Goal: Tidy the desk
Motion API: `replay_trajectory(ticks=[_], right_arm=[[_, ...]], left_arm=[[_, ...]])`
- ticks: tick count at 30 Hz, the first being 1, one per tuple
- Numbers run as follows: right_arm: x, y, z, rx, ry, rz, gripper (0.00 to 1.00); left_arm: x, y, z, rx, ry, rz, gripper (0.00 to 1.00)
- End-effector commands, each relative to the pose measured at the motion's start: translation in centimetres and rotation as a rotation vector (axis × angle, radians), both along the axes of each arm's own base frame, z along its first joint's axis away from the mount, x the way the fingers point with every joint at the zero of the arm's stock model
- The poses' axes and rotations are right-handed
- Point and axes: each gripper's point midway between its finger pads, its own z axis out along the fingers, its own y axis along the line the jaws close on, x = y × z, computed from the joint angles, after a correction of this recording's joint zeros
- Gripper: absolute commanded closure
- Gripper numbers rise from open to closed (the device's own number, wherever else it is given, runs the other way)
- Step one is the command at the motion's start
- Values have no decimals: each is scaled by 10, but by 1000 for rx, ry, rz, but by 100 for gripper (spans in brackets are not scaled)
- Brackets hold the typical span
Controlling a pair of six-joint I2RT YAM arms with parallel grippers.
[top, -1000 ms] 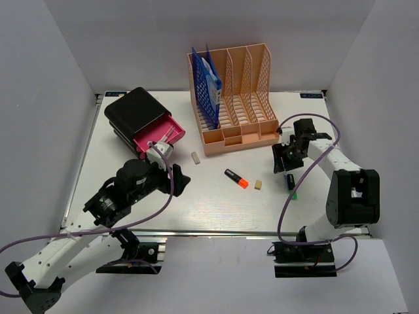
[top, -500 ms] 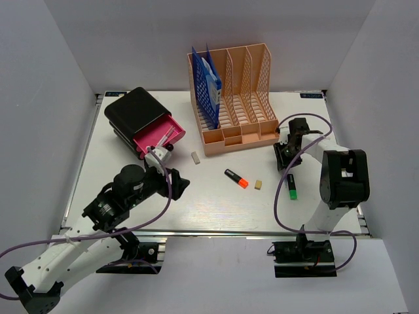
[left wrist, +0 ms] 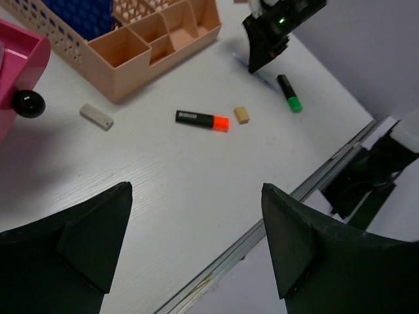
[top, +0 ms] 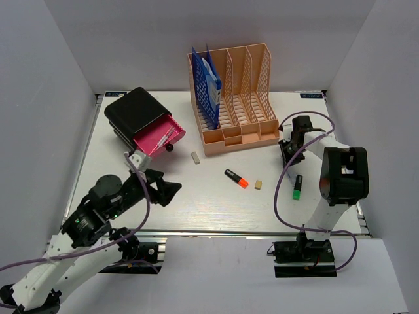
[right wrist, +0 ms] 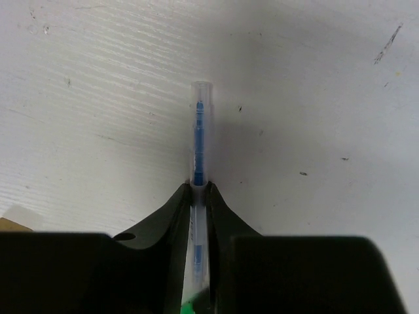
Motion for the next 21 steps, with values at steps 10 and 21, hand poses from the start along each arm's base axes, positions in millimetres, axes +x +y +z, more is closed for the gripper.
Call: replay_trajectory(ticks=[10,21], right_arm=[[-5,62,28,350,27,133,100],[-8,138,207,285,-503,959,100]], left_arm=[[-37,24,61,-173,-30,-11,11],[-51,26,78,-226,-71,-55,12]])
